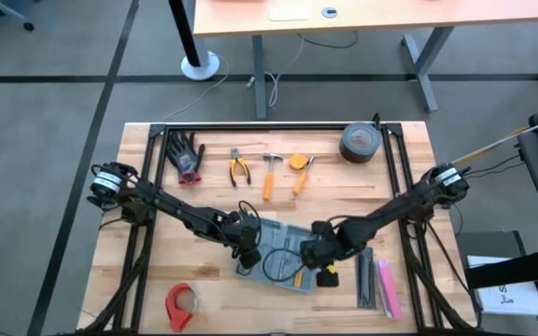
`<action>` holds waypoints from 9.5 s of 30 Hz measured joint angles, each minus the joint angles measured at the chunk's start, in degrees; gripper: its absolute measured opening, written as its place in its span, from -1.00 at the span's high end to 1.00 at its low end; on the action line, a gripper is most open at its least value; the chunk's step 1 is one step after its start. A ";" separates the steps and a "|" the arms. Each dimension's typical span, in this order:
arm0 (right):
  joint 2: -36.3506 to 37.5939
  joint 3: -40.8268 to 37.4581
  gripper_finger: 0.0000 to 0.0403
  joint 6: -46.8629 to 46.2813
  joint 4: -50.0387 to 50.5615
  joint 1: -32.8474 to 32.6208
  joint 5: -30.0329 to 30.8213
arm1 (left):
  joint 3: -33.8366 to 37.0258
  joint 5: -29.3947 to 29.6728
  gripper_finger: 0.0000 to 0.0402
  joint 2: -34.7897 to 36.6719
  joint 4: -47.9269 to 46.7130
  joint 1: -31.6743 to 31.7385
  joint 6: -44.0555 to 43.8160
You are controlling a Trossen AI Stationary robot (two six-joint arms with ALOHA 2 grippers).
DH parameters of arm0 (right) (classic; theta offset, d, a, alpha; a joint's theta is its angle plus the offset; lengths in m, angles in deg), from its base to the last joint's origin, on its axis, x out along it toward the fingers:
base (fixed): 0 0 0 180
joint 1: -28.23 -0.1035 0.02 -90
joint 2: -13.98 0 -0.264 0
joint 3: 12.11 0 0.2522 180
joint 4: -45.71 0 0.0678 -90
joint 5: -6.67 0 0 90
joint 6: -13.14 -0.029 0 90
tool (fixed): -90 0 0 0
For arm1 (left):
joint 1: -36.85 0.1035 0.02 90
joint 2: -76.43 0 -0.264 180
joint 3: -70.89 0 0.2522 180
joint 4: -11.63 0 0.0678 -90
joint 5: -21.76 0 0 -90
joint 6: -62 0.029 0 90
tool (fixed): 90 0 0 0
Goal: Prefit tool cases
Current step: Remove the left screwdriver bits from the gray tool box
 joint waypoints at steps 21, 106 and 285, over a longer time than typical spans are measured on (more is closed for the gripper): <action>0.07 -7.97 1.00 -3.36 -4.26 2.37 7.28 | 0.50 0.33 0.43 0.15 -0.02 -0.04 -4.21; -3.06 -9.92 0.48 0.49 -13.16 1.22 10.09 | -11.91 -11.38 0.15 -2.71 -24.61 5.05 6.28; 2.08 -7.14 0.33 -25.22 8.09 3.45 2.87 | -5.32 -3.06 0.15 0.83 -3.17 1.29 5.17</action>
